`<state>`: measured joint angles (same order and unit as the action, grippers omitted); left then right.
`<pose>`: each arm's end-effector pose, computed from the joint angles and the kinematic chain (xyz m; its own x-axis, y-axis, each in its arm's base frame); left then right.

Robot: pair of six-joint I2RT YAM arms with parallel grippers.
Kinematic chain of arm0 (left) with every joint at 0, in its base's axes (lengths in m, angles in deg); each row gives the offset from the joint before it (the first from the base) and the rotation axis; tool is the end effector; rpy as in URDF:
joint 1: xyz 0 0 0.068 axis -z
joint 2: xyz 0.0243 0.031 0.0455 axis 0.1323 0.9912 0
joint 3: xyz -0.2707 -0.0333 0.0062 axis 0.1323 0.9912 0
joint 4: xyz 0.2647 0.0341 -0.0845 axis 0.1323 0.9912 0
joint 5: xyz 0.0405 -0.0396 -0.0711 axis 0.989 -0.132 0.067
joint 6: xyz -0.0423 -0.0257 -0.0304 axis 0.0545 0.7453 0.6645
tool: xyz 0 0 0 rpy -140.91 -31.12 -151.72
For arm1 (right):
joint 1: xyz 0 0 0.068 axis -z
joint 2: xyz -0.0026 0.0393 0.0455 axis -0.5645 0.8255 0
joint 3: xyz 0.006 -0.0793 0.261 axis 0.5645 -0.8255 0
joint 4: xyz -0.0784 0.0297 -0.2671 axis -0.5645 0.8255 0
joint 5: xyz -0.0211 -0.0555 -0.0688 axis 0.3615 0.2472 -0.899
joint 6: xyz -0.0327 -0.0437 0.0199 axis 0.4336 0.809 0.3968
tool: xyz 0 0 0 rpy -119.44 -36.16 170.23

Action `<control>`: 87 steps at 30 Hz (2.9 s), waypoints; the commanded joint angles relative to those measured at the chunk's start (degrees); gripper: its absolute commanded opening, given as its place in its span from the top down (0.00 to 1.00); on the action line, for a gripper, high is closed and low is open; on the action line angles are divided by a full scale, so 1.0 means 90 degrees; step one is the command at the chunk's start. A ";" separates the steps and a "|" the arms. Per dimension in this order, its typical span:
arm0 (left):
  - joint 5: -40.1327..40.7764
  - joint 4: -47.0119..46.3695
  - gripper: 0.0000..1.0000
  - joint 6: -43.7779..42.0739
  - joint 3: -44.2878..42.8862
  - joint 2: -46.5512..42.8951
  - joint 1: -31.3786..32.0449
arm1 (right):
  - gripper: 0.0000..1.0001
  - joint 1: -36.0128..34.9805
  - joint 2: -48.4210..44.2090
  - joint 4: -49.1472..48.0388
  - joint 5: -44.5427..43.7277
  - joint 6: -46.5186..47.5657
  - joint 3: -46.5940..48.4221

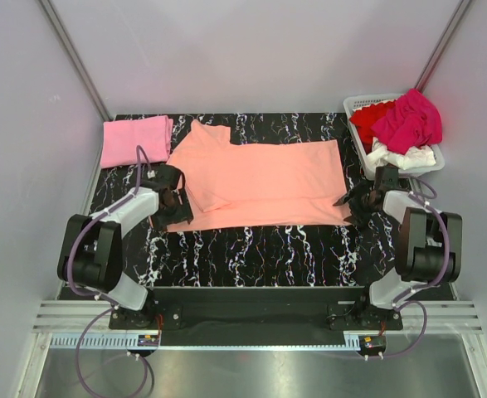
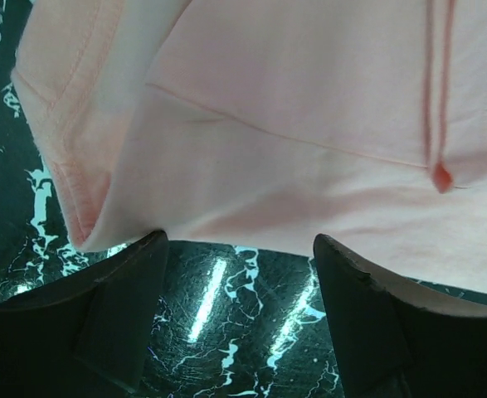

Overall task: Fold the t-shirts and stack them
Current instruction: Fold the tshirt

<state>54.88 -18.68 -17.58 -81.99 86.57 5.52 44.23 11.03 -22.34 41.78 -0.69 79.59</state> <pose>0.2896 -0.0625 0.1628 -0.8908 -0.3225 -0.3202 -0.3185 0.9456 -0.0662 0.3108 -0.0419 0.1335 -0.6601 0.7270 -0.1891 0.5813 0.6538 0.4844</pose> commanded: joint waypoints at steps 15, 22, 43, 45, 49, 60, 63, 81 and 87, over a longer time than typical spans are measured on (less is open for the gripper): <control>0.0366 0.0615 0.28 0.0867 0.1118 -0.2296 0.0445 | 0.13 0.0154 -0.1824 0.1247 -0.2341 -0.0066 -0.0429; 0.0629 0.0373 0.36 0.0769 0.1001 -0.2982 0.0739 | 0.16 -0.1278 -0.2596 0.1618 -0.2895 0.0130 0.0616; -0.0005 -0.1180 0.48 0.0496 0.1527 -0.0931 -0.0950 | 0.33 -0.6789 0.3329 0.3112 -0.2623 0.2317 0.7187; -0.0005 -0.1181 0.48 0.0505 0.1528 -0.0941 -0.0951 | 0.34 -0.6858 0.3623 0.3200 -0.2643 0.2375 0.7470; -0.0005 -0.1181 0.49 0.0525 0.1508 -0.0941 -0.0970 | 0.38 -0.7004 0.4346 0.3590 -0.2750 0.2541 0.8243; -0.0151 -0.1357 0.54 0.0525 0.1674 -0.0853 -0.1048 | 0.44 -0.7210 0.5422 0.3933 -0.2848 0.2678 0.9241; -0.0171 -0.1376 0.54 0.0515 0.1665 -0.0843 -0.1058 | 0.48 -0.7220 0.5519 0.3885 -0.2887 0.2698 0.9231; -0.0229 -0.1435 0.58 0.0476 0.1674 -0.0814 -0.1058 | 0.78 -0.7220 0.5861 0.3913 -0.3219 0.2796 0.9710; -0.0249 -0.1425 0.59 0.0467 0.1674 -0.0814 -0.1058 | 1.00 -0.7229 0.5813 0.3865 -0.3248 0.2844 0.9563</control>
<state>54.09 -30.36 -13.06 -68.42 78.26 -3.72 -20.18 63.20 12.85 14.35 24.09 164.79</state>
